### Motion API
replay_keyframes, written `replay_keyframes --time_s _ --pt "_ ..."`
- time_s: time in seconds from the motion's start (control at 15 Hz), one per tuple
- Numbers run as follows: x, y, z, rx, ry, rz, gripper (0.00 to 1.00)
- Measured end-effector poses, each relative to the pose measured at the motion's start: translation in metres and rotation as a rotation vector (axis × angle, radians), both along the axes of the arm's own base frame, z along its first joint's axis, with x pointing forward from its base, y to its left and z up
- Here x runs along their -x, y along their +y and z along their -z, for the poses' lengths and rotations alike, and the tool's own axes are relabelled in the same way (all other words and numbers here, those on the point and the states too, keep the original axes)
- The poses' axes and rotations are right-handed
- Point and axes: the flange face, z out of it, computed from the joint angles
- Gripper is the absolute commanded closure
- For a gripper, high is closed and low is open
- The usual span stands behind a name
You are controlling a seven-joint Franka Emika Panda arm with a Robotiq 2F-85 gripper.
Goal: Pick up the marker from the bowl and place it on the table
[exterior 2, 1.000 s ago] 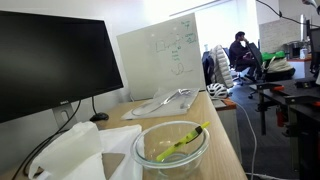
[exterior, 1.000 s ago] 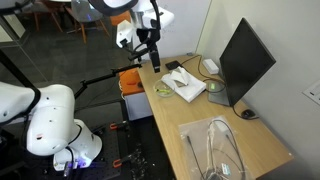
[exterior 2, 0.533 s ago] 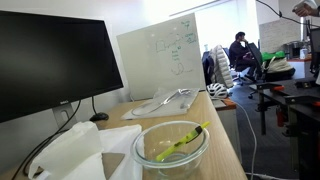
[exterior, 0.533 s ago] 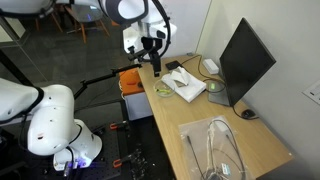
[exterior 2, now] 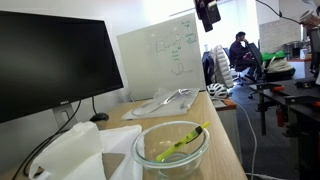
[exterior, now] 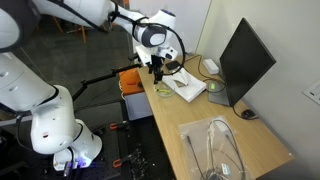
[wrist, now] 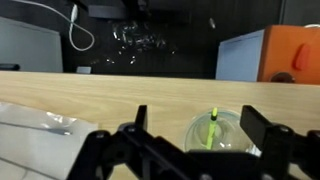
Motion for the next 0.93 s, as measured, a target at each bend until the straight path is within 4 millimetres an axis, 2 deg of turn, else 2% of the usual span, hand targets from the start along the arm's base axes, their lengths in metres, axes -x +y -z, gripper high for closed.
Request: replay_keyframes --time_s 0.27,0.67,0.93 --pt "-0.022 0.033 0.056 0.006 0.101 -0.057 0.00" --pt "-0.064 0.056 0.118 0.054 0.093 -0.146 0.00" --pt "-0.083 0.079 0.159 0.060 0.091 -0.189 0.00"
